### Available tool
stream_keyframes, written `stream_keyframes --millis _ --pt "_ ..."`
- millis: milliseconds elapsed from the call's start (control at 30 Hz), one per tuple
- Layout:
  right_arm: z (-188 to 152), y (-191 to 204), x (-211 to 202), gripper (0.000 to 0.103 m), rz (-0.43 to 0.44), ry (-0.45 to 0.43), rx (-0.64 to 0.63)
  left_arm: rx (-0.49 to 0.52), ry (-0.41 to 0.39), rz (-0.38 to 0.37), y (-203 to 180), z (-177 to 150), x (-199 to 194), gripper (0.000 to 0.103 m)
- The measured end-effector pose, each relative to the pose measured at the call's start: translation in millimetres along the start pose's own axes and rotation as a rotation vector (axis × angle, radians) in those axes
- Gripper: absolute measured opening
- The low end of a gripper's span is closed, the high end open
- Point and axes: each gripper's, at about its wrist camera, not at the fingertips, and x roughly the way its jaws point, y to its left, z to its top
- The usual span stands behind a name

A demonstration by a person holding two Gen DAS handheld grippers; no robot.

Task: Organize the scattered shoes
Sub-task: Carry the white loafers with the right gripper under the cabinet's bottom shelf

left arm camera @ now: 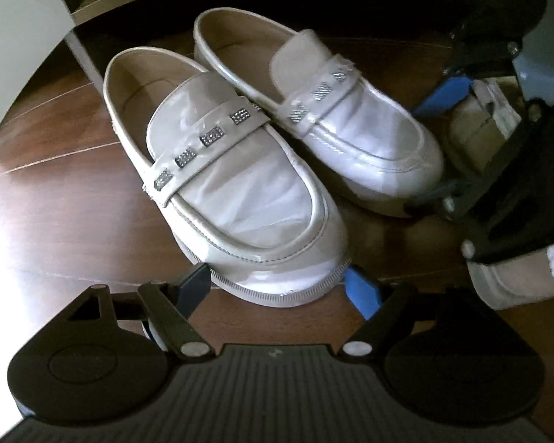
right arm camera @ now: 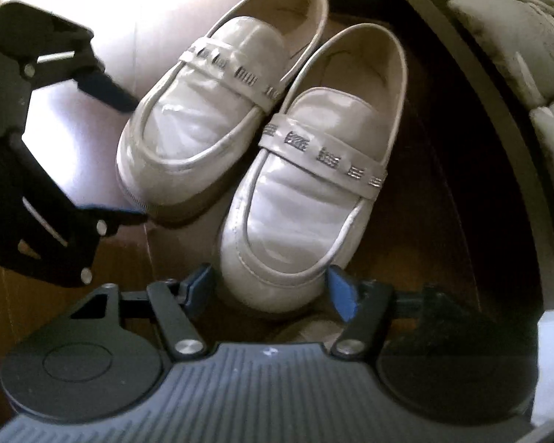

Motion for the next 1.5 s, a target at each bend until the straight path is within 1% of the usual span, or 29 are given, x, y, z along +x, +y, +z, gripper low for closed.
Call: stream_keyframes --millis 33,100,167,200,267,367,400,433,467,500,533,567,633,700,733,767,800,867,967,1000,1200,1233,1300,1367,1433,1500 --pt "0.8 -1.5 -2.2 0.055 0.026 -0.012 0.049 0.010 0.005 0.010 4.3 -0.4 -1.1 0.076" --pt "4.8 3.2 -3.2 0.053 0.040 -0.024 0.101 0.029 0.016 0.031 13.0 -1.3 -3.2 0.076" --pt "12.5 9.3 -3.7 0.049 0.064 -0.057 0.195 0.048 0.027 0.051 21.7 -2.2 -5.4 0.074" --pt "15.3 10.2 -3.6 0.047 0.071 -0.066 0.228 0.086 0.024 0.085 25.9 -3.8 -5.8 0.074" --pt "24.9 13.4 -2.0 0.044 0.078 -0.092 0.376 0.168 0.018 0.158 34.4 -7.1 -6.5 0.076" --pt "30.9 20.6 -2.6 0.042 0.060 -0.122 0.473 0.255 0.019 0.225 43.2 -9.7 -6.4 0.075" --pt "29.5 23.9 -6.8 0.039 0.030 -0.146 0.477 0.245 0.007 0.209 49.6 -8.9 -12.1 0.075" --pt "29.0 24.8 -8.4 0.042 0.015 -0.154 0.473 0.203 -0.018 0.169 59.1 -7.2 -21.8 0.075" --pt "26.9 27.3 -10.9 0.043 -0.006 -0.164 0.451 0.190 -0.025 0.156 62.1 -6.4 -24.1 0.075" --pt "24.5 30.1 -13.7 0.049 -0.027 -0.175 0.426 0.164 -0.038 0.128 68.1 -5.5 -28.6 0.075" --pt "22.8 34.5 -12.4 0.052 -0.044 -0.173 0.386 0.165 -0.044 0.108 69.5 -5.3 -28.7 0.075" --pt "21.2 39.2 -10.3 0.052 -0.060 -0.168 0.344 0.170 -0.048 0.089 70.4 -5.2 -28.2 0.075" --pt "28.2 43.2 1.8 0.051 -0.093 -0.148 0.287 0.187 -0.028 0.046 57.8 4.0 -24.8 0.076" --pt "22.3 52.5 10.3 0.052 -0.111 -0.145 0.243 0.200 -0.004 0.033 54.6 5.9 -3.3 0.075" --pt "18.0 56.5 13.3 0.050 -0.130 -0.155 0.226 0.208 0.008 0.044 48.0 5.2 9.0 0.075" --pt "13.8 60.2 16.1 0.049 -0.149 -0.165 0.209 0.204 0.012 0.041 49.4 4.3 9.0 0.076" --pt "11.0 58.7 16.9 0.048 -0.151 -0.172 0.221 0.199 0.014 0.036 51.7 3.3 7.6 0.075" --pt "6.0 53.4 17.7 0.045 -0.151 -0.184 0.257 0.163 0.020 -0.002 58.0 11.3 12.4 0.075" --pt "4.8 43.2 12.0 0.043 -0.168 -0.188 0.278 0.161 0.005 0.006 58.2 19.8 15.2 0.074" --pt "8.3 48.0 8.2 0.043 -0.170 -0.189 0.284 0.160 -0.002 0.012 58.6 25.3 17.2 0.074" --pt "9.9 23.0 13.1 0.041 -0.140 -0.230 0.285 0.170 -0.020 0.042 62.3 52.2 27.9 0.074" --pt "12.1 28.8 14.0 0.040 -0.141 -0.232 0.284 0.173 -0.023 0.045 62.9 56.8 29.5 0.075" --pt "21.9 28.2 29.8 0.040 -0.145 -0.239 0.272 0.179 -0.028 0.049 63.7 63.8 32.1 0.075" --pt "35.2 31.6 34.0 0.040 -0.145 -0.249 0.238 0.188 -0.033 0.056 64.7 69.6 34.5 0.077" --pt "32.7 33.1 31.4 0.039 -0.147 -0.250 0.203 0.197 -0.037 0.065 66.8 74.4 36.0 0.078" --pt "32.9 29.1 34.1 0.039 -0.147 -0.254 0.181 0.196 -0.037 0.057 69.1 77.7 37.0 0.078"
